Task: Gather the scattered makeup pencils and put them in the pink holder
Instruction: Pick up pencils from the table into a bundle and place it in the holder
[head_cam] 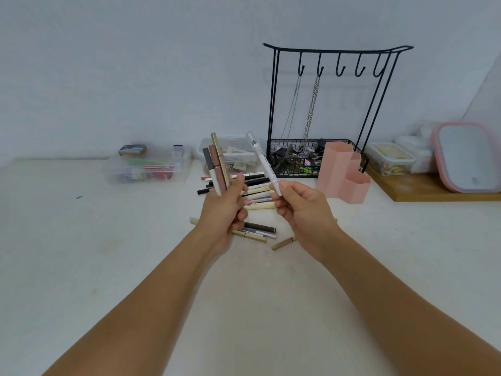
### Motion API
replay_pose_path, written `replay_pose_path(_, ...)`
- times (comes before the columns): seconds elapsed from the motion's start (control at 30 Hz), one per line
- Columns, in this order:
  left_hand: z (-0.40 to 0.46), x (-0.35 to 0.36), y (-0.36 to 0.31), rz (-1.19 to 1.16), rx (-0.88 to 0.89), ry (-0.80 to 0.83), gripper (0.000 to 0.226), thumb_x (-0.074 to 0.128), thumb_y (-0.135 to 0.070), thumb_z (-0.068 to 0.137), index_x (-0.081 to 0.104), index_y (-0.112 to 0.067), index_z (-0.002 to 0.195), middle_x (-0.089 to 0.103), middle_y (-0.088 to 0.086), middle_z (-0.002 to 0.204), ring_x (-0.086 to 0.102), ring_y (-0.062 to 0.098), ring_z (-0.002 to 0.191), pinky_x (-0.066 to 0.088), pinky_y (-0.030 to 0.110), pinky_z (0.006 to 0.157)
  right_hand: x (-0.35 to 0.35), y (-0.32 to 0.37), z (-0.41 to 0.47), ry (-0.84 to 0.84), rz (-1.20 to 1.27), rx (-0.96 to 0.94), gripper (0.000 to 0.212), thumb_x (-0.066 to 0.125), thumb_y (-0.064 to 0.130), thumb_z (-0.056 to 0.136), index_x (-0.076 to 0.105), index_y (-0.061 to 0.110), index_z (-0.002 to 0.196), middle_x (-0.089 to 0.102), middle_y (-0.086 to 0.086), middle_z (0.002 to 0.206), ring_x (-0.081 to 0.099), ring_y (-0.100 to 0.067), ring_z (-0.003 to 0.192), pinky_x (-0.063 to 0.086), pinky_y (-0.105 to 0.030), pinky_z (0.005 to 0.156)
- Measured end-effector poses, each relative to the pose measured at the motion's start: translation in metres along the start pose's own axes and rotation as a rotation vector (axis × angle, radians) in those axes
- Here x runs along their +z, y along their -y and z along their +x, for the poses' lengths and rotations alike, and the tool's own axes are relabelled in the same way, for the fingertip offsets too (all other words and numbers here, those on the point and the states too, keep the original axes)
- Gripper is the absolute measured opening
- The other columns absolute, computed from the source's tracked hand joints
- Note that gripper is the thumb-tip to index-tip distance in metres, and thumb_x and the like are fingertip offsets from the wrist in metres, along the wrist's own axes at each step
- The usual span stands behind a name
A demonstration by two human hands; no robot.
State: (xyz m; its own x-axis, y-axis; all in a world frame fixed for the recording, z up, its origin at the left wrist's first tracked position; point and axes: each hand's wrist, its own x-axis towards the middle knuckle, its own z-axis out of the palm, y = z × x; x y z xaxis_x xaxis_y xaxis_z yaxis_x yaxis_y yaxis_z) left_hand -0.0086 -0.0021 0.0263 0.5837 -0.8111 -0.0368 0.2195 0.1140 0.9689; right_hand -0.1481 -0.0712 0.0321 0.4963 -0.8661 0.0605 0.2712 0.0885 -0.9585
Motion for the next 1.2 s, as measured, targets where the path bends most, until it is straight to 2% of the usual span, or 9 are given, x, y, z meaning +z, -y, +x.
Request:
replay_pose_path(0.17,-0.005,0.006,0.002,-0.019,0.023,0.081,0.040,0.054,-0.051,0.099,0.063,-0.014,0.087,0.034,-0.002,0.053,0.033,0.009,0.043,0.022,0.019,0.035,0.013,-0.003,-0.011,0.136,0.039,0.048,0.026,0.050,0.015,0.103,0.067,-0.005,0.105,0.071,-0.006,0.071,0.060,-0.010,0.059,0.053,-0.017,0.059)
replay_pose_path(0.27,-0.007,0.009,0.004,-0.037,0.027,0.091,0.059,0.061,-0.066,0.084,0.057,-0.008,0.075,0.040,0.003,0.052,0.040,0.014,0.042,0.027,0.021,0.035,0.017,-0.004,-0.015,0.183,-0.016,0.021,0.025,0.051,0.013,0.102,0.067,-0.005,0.095,0.070,-0.012,0.073,0.064,-0.014,0.060,0.055,-0.018,0.059)
replay_pose_path(0.33,-0.009,0.010,0.007,-0.050,0.052,0.138,0.065,0.064,-0.070,0.074,0.064,-0.006,0.088,0.044,0.012,0.058,0.045,0.018,0.043,0.035,0.022,0.038,0.018,-0.005,-0.016,0.202,-0.120,-0.048,0.024,0.053,0.010,0.101,0.064,-0.009,0.094,0.069,-0.016,0.072,0.067,-0.017,0.058,0.055,-0.020,0.056)
replay_pose_path(0.4,-0.010,0.009,0.007,-0.041,0.080,0.192,0.058,0.070,-0.065,0.073,0.069,-0.010,0.090,0.048,0.014,0.060,0.047,0.021,0.045,0.042,0.025,0.042,0.019,-0.006,-0.017,0.189,-0.271,-0.155,0.018,0.056,0.006,0.099,0.063,-0.009,0.093,0.070,-0.017,0.071,0.068,-0.020,0.058,0.052,-0.021,0.053)
replay_pose_path(0.53,-0.010,0.006,0.006,0.006,0.039,0.179,0.038,0.079,-0.046,0.079,0.059,-0.020,0.061,0.047,0.004,0.053,0.045,0.013,0.042,0.029,0.019,0.037,0.020,-0.007,-0.021,0.132,-0.446,-0.291,0.008,0.065,0.003,0.093,0.065,-0.004,0.091,0.073,-0.015,0.073,0.070,-0.014,0.060,0.053,-0.018,0.056)
replay_pose_path(0.77,-0.012,0.009,0.003,0.054,0.012,0.130,0.044,0.076,-0.037,0.087,0.057,-0.025,0.050,0.050,0.000,0.053,0.049,0.014,0.047,0.032,0.022,0.042,0.018,-0.013,-0.020,0.065,-0.590,-0.493,0.010,0.077,0.003,0.083,0.067,0.001,0.083,0.071,0.000,0.067,0.068,-0.008,0.060,0.057,-0.023,0.062)
replay_pose_path(0.9,-0.013,0.009,0.002,0.076,0.021,0.114,0.026,0.068,-0.028,0.095,0.067,-0.019,0.070,0.068,0.002,0.063,0.068,0.018,0.061,0.047,0.025,0.045,0.014,-0.015,-0.016,0.059,-0.695,-0.571,0.005,0.078,0.008,0.081,0.076,0.012,0.084,0.067,0.014,0.071,0.063,-0.004,0.068,0.050,-0.016,0.064)
replay_pose_path(1.03,-0.005,-0.003,-0.006,0.151,0.023,0.052,0.025,0.061,-0.031,0.100,0.065,-0.012,0.083,0.069,0.000,0.066,0.071,0.016,0.067,0.048,0.023,0.046,-0.001,-0.010,0.001,-0.080,-0.660,-0.474,0.015,0.064,0.018,0.094,0.074,0.018,0.106,0.072,0.010,0.094,0.065,-0.008,0.082,0.055,-0.030,0.074)
replay_pose_path(1.2,0.003,-0.017,-0.011,0.121,0.024,0.018,0.035,0.066,-0.037,0.098,0.058,-0.014,0.073,0.053,0.003,0.061,0.049,0.013,0.052,0.039,0.026,0.047,-0.018,-0.004,0.005,0.059,-0.998,-0.302,0.009,0.069,0.026,0.091,0.076,0.022,0.095,0.072,0.010,0.091,0.060,-0.004,0.076,0.046,-0.018,0.069)
